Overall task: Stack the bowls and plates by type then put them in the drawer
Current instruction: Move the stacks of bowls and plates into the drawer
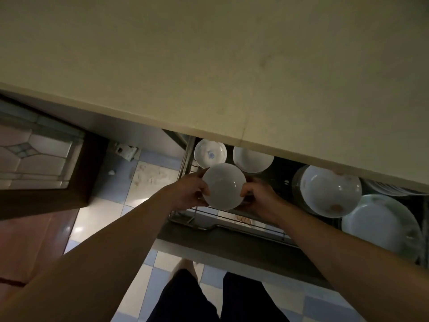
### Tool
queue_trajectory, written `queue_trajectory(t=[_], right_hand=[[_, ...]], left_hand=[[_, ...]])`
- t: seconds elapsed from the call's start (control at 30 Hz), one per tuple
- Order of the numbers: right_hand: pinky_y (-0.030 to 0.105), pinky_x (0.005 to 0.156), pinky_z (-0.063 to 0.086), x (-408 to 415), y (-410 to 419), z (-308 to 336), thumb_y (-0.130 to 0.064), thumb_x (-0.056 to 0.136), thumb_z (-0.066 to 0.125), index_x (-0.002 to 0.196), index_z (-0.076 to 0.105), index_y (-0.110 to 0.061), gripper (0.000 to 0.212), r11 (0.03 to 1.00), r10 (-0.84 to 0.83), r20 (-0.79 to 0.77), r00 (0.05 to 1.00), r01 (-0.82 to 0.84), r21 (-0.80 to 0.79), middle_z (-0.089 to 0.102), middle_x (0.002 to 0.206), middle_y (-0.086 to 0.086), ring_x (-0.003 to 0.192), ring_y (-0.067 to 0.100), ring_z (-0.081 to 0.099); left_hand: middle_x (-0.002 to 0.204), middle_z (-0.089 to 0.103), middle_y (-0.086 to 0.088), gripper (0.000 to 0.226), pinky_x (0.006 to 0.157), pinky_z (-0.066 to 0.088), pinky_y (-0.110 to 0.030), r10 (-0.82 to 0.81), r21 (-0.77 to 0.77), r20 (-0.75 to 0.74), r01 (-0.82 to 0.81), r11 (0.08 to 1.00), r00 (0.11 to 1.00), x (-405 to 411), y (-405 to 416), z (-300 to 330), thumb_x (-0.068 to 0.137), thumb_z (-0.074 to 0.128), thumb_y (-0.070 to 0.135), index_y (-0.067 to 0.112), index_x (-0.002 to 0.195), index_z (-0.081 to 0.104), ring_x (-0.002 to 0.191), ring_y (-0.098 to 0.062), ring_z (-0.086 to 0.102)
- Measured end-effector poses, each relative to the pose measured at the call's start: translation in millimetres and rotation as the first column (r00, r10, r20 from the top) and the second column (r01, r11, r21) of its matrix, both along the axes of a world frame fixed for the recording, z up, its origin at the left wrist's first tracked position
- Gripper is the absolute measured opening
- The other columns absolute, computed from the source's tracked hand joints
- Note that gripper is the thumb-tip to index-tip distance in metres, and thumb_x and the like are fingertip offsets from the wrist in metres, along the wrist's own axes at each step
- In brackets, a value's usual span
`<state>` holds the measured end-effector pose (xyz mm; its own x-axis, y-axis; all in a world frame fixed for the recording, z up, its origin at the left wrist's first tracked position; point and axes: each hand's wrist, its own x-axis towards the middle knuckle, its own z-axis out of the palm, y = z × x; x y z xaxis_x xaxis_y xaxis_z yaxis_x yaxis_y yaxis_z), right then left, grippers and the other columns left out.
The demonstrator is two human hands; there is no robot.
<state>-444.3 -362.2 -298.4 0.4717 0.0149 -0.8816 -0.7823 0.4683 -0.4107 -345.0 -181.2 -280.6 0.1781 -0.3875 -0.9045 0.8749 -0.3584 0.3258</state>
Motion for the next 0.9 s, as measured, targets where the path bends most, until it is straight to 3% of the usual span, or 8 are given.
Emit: queue_trajectory(t=[0.17,0.37,0.6,0.7,0.83,0.9], right_hand=[[0.042,0.071,0.058,1.3,0.1,-10.9,0.004,0.079,0.055,0.113,0.063,-0.031,0.049,0.999,0.026,0.015,1.000,-0.025,-0.034,0.054,0.122,0.014,0.108,0.034,0.056],[0.037,0.058,0.059,2.9,-4.9,-17.7,0.008,0.081,0.052,0.100,0.066,-0.026,0.042,0.999,-0.016,-0.003,1.000,0.016,-0.035,0.058,0.108,0.013,0.098,0.031,0.059],[0.040,0.071,0.058,-8.8,-3.7,-29.9,0.001,0.079,0.059,0.105,0.067,-0.031,0.042,0.999,-0.040,0.022,0.999,0.040,-0.014,0.056,0.119,0.013,0.110,0.033,0.057],[0.036,0.072,0.057,-12.1,-6.0,-24.6,-0.002,0.085,0.061,0.107,0.065,-0.031,0.037,1.000,-0.012,0.041,0.999,0.013,-0.018,0.059,0.120,0.010,0.110,0.029,0.059],[0.036,0.084,0.057,-22.3,-15.0,-2.5,-0.015,0.092,0.068,0.114,0.068,-0.026,0.024,0.997,0.040,0.102,0.994,-0.032,-0.074,0.067,0.121,0.006,0.113,0.024,0.065],[0.032,0.084,0.056,-28.3,-20.4,18.1,-0.028,0.091,0.072,0.113,0.071,-0.022,0.023,0.991,0.060,0.137,0.989,-0.043,-0.125,0.074,0.116,0.003,0.109,0.020,0.069]], left_hand=[[0.139,0.039,-0.016,0.076,0.101,0.051,-0.057,0.063,0.019,0.009,-0.063,0.998,0.998,-3.0,-1.8,-15.7,0.080,0.046,-0.015,0.030,0.140,0.052,0.124,-0.045,0.045],[0.141,0.040,-0.019,0.080,0.089,0.058,-0.053,0.104,0.007,-0.027,-0.104,0.995,0.994,-1.7,-2.4,-29.9,0.075,0.044,-0.016,0.030,0.139,0.056,0.122,-0.047,0.047],[0.136,0.042,-0.015,0.076,0.076,0.061,-0.049,0.127,0.001,-0.013,-0.127,0.992,0.992,-6.8,-4.2,-30.0,0.075,0.046,-0.018,0.037,0.125,0.062,0.119,-0.045,0.047],[0.139,0.045,-0.016,0.071,0.084,0.059,-0.049,0.111,-0.039,0.038,-0.110,0.993,0.993,-7.0,-2.3,-24.7,0.081,0.048,-0.016,0.031,0.133,0.060,0.124,-0.044,0.047],[0.130,0.063,-0.012,0.042,0.077,0.061,-0.039,0.094,-0.053,0.105,-0.089,0.995,0.990,-4.2,6.0,-4.3,0.092,0.064,0.002,0.025,0.127,0.064,0.116,-0.033,0.063],[0.125,0.069,-0.013,0.036,0.077,0.061,-0.037,-0.003,-0.005,0.206,0.004,1.000,0.979,-3.8,10.6,10.6,0.091,0.072,0.015,0.022,0.126,0.065,0.107,-0.026,0.069]])
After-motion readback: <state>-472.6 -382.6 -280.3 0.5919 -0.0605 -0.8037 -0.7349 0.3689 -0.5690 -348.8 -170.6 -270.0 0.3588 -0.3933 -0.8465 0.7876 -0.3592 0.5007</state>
